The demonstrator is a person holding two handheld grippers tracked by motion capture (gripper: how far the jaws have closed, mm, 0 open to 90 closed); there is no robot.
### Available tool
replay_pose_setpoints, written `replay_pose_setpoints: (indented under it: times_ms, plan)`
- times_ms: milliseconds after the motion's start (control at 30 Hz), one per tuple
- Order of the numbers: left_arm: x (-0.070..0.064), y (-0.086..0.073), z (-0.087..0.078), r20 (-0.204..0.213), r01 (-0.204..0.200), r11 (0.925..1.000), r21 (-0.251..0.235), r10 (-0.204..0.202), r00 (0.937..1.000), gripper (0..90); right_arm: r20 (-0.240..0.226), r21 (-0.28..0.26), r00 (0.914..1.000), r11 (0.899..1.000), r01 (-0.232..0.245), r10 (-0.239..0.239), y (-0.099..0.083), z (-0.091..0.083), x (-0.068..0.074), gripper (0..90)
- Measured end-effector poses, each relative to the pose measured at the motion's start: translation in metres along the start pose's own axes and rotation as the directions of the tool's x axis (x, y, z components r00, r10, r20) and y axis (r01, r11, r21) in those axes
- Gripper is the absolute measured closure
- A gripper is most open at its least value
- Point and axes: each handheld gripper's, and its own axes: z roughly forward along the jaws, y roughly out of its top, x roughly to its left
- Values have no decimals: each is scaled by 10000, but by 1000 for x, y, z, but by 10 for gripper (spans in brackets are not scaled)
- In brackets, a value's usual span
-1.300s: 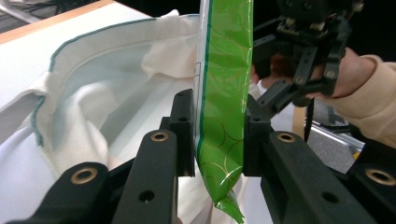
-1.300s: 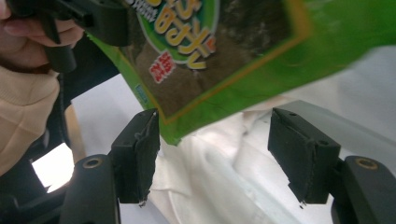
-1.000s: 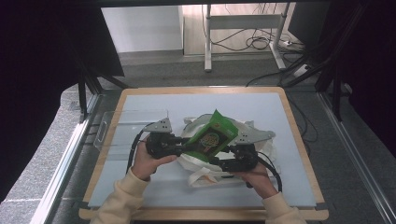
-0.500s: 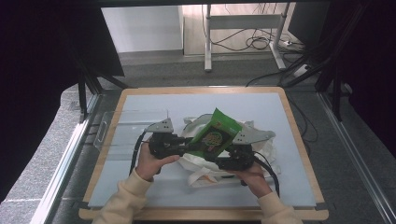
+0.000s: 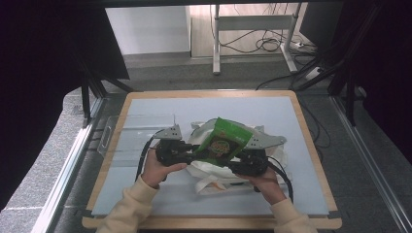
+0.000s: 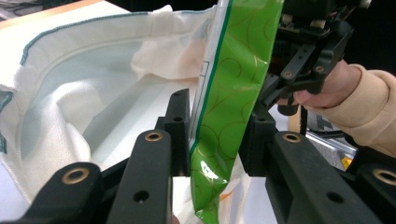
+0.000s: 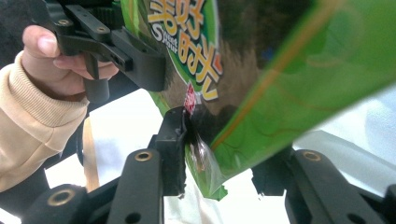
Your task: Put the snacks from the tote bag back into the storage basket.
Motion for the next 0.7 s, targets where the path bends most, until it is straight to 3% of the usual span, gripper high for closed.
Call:
replay_pose_setpoints:
  times_ms: [267,467,700]
  plan:
    - [5,-4,6,-195,151,9998,121,-149,9997,559,-402,-215,9992,9998,50,-58,2,-4,-2,717]
    - [4,-5,7,-683,-124,9995,292,144,9976,471,-241,-92,9994,9997,232,-234,4,-6,1,722]
    - [6,-4,0,-972,-143,9995,294,171,9951,392,36,-50,9989,9989,469,-469,7,-13,0,723]
